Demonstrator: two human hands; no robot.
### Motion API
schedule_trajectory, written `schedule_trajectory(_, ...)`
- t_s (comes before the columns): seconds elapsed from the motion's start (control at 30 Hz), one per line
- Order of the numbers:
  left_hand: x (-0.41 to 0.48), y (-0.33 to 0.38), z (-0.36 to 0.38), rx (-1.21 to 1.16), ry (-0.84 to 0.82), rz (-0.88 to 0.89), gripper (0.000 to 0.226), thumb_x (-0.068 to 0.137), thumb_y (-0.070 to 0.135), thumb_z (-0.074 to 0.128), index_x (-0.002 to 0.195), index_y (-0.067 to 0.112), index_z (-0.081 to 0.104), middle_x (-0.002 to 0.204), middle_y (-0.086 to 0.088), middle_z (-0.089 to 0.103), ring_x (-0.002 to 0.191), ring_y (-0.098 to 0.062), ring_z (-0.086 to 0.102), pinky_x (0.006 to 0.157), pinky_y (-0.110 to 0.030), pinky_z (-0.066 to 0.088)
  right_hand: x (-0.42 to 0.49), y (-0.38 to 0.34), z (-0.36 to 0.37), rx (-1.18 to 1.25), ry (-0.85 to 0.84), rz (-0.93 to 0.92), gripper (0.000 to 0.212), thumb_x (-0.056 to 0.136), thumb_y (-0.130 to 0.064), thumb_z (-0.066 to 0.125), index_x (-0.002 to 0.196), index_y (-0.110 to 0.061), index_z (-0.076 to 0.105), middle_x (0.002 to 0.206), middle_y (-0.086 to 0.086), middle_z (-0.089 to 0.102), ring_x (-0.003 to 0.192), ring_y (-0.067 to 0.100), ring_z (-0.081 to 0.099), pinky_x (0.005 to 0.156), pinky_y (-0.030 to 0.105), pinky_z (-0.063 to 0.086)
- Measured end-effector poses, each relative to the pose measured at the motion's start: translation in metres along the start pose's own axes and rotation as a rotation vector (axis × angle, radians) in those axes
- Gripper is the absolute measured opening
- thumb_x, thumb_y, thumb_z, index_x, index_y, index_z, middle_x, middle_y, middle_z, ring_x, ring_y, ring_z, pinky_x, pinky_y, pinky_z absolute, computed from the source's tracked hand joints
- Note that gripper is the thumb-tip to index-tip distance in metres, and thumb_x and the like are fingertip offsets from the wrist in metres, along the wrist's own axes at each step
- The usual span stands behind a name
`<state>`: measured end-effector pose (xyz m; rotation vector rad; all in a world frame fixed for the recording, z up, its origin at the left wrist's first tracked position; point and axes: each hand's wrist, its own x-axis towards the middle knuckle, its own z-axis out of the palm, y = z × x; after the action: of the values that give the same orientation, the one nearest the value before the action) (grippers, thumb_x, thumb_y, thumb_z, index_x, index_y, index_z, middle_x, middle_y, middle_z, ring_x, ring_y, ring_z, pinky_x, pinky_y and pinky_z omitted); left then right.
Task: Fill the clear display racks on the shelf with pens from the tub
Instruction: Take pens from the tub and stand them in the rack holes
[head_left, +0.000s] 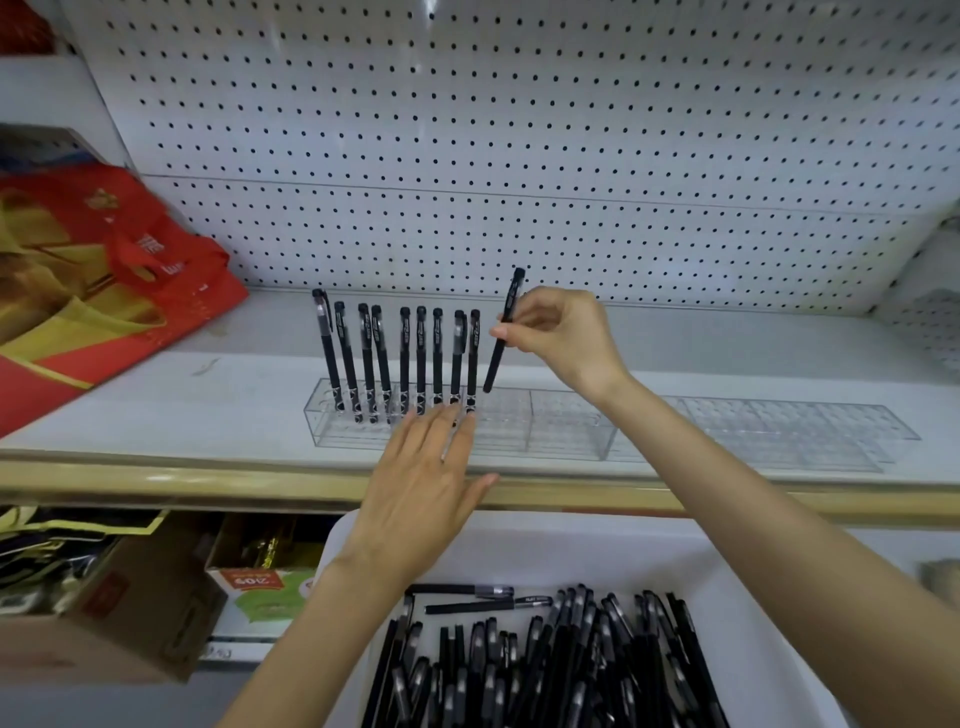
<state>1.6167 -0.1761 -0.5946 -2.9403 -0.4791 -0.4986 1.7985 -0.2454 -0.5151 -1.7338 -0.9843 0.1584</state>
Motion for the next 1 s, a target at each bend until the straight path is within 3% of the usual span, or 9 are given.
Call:
schedule_trajectory(0.13,0.000,-0.001,0.003,0.000,-0.001,-0.005,0.064,0.093,0.050,0.027,0.130,0.006,0.054,0.127,-0.014,0.058,0.120,-0.028,0.054,0.106,-0.046,0.038,0.003,0.014,0.007,-0.087,-0.061,0.014,0.020,0.072,-0.020,0.083,0.070,-0.025,0.064,0.074,0.000,0.071,0.071,0.013,0.068,0.078,0.035,0.057)
schedule_trajectory(0.37,0.007,-0.003,0.002,-0.050,0.008,-0.007,0.064,0.093,0.053,0.026,0.126,0.007,0.056,0.118,-0.009,0.059,0.112,-0.026,0.054,0.106,-0.043,0.038,-0.004,0.029,0.015,-0.135,-0.136,0.046,0.021,0.071,-0.024,0.083,0.069,-0.029,0.063,0.068,-0.010,0.067,0.063,-0.004,0.062,0.074,0.026,0.055)
schedule_trajectory(0.63,0.006,-0.005,0.000,-0.085,-0.004,-0.006,0.062,0.092,0.052,0.029,0.126,0.008,0.056,0.119,-0.008,0.058,0.111,-0.024,0.054,0.100,-0.039,0.043,-0.005,0.035,0.020,-0.117,-0.121,0.082,0.020,0.071,-0.021,0.083,0.070,-0.028,0.064,0.071,-0.005,0.069,0.072,0.009,0.068,0.080,0.033,0.057)
schedule_trajectory(0.83,0.003,-0.006,-0.001,-0.201,-0.013,-0.023,0.061,0.095,0.051,0.030,0.137,0.010,0.045,0.139,-0.010,0.043,0.132,-0.025,0.037,0.112,-0.037,0.019,-0.007,0.036,0.019,-0.144,-0.149,0.088,0.015,0.072,-0.020,0.082,0.078,-0.020,0.068,0.074,-0.007,0.068,0.071,0.002,0.065,0.081,0.025,0.055)
schedule_trajectory(1.0,-0.001,-0.007,-0.003,-0.196,0.002,-0.029,0.068,0.095,0.056,0.018,0.144,0.013,0.036,0.149,-0.008,0.033,0.140,-0.020,0.022,0.117,-0.036,0.006,-0.012,0.033,0.008,-0.142,-0.145,0.092,0.028,0.074,-0.020,0.081,0.100,-0.012,0.072,0.090,0.002,0.073,0.086,0.010,0.069,0.089,0.028,0.054)
